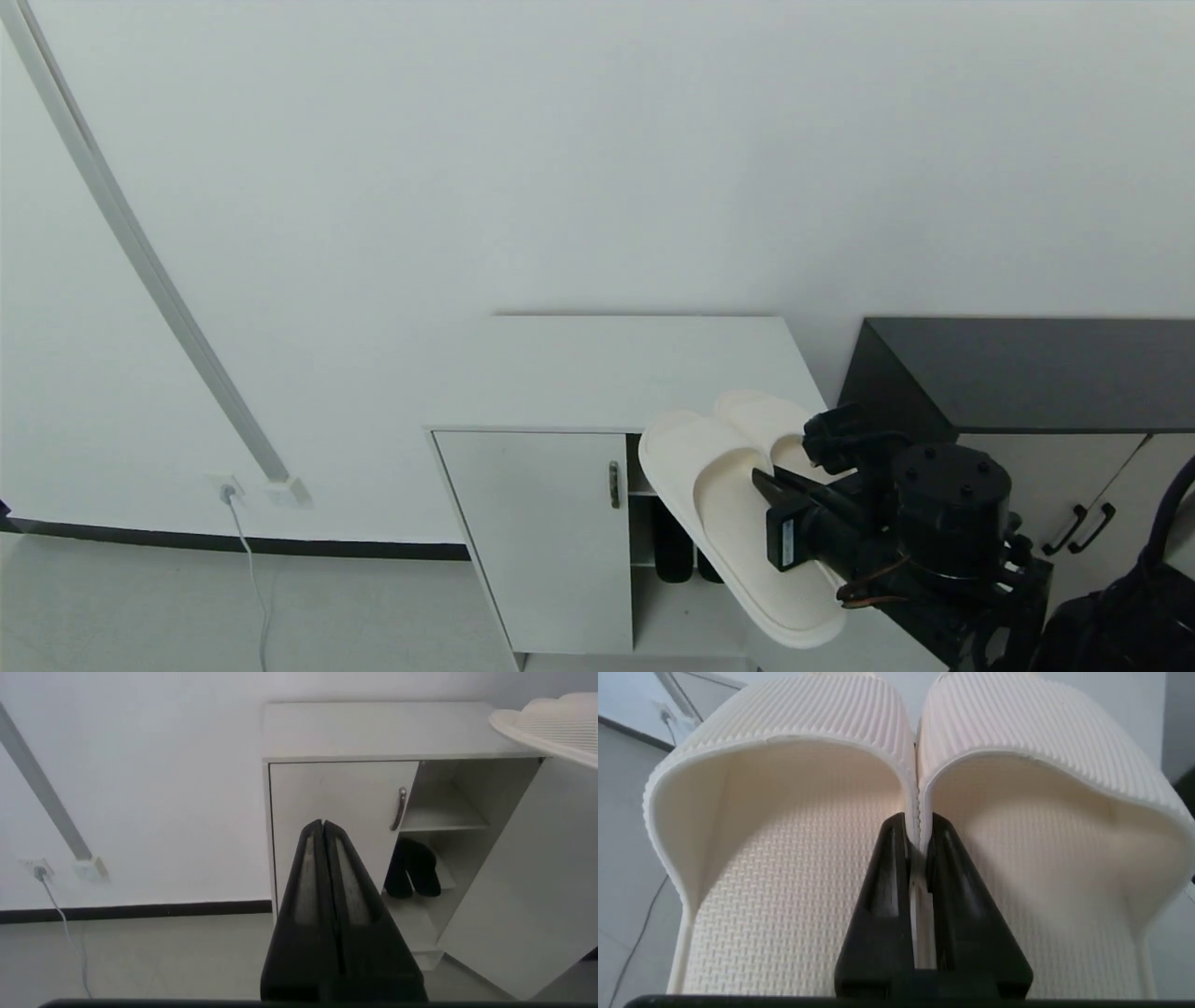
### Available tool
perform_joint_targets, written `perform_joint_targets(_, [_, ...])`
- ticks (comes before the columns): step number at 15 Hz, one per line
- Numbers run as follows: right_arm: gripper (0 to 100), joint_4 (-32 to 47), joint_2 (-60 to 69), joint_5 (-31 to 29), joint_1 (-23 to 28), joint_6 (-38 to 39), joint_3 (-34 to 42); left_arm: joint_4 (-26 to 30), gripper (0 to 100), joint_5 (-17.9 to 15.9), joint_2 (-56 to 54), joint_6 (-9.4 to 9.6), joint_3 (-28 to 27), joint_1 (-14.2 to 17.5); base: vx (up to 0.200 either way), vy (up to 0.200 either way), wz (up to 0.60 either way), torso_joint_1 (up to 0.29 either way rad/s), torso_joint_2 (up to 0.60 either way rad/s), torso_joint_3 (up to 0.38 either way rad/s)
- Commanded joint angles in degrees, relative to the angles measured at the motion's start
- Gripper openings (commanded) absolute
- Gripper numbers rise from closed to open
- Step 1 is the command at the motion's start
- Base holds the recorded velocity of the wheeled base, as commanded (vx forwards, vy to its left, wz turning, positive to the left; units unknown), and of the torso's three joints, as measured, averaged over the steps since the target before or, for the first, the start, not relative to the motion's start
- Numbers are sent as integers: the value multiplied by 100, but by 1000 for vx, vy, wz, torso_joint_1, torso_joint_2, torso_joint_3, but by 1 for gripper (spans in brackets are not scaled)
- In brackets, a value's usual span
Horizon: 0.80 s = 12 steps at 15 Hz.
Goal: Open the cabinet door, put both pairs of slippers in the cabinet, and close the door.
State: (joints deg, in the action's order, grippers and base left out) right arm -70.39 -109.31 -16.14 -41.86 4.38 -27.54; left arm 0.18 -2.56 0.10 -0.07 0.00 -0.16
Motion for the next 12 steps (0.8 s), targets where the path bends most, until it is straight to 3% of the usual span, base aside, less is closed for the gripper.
perform_joint_targets(1, [0, -1, -2, 6, 3, 2, 29, -1, 0, 1, -1, -1, 0, -2, 0, 0, 0, -139, 334, 163])
perform_joint_targets(12, [0, -124, -125, 14, 3, 2, 82, -1, 0, 1, -1, -1, 0, -2, 0, 0, 0, -153, 347, 186])
